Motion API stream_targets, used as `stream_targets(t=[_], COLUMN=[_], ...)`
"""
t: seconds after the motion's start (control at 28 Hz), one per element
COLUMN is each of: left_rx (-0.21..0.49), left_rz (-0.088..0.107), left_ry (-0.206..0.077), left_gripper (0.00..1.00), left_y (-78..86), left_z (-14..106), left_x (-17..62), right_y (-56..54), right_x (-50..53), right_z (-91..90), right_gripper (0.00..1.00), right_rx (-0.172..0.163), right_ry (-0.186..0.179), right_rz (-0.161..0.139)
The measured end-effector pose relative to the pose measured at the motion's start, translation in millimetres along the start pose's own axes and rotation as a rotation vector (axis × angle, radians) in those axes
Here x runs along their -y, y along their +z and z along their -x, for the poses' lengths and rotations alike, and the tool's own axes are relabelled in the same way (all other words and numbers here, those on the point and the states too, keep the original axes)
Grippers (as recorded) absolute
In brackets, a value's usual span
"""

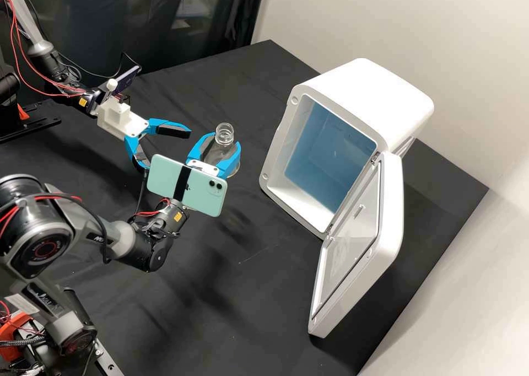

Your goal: Place the flask in the incubator

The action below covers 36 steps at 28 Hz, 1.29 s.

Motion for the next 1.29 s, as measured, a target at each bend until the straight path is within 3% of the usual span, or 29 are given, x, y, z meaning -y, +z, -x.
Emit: stream_targets(t=[0.32,0.54,0.75,1.0,1.14,1.29], left_rx=[0.000,0.000,0.000,0.000,0.000,0.000], left_rz=[0.000,0.000,0.000,0.000,0.000,0.002], left_ry=[0.000,0.000,0.000,0.000,0.000,0.000], left_gripper=[1.00,1.00,1.00,1.00,1.00,1.00], left_y=[0.0,0.0,0.0,0.0,0.0,0.0], left_z=[0.0,0.0,0.0,0.0,0.0,0.0], left_x=[0.0,0.0,0.0,0.0,0.0,0.0], right_y=[14.7,21.1,28.6,39.0,45.6,47.7], right_x=[4.6,3.9,2.1,-1.6,-0.6,-0.4], right_z=[-16.1,-26.6,-36.0,-50.6,-64.7,-76.3], right_gripper=[0.00,0.00,0.00,0.00,0.00,0.00], right_rx=[0.093,0.118,0.142,0.195,0.232,0.246], right_ry=[0.040,0.042,0.047,0.062,0.043,0.033], right_rz=[0.032,0.044,0.039,0.028,0.026,0.020])
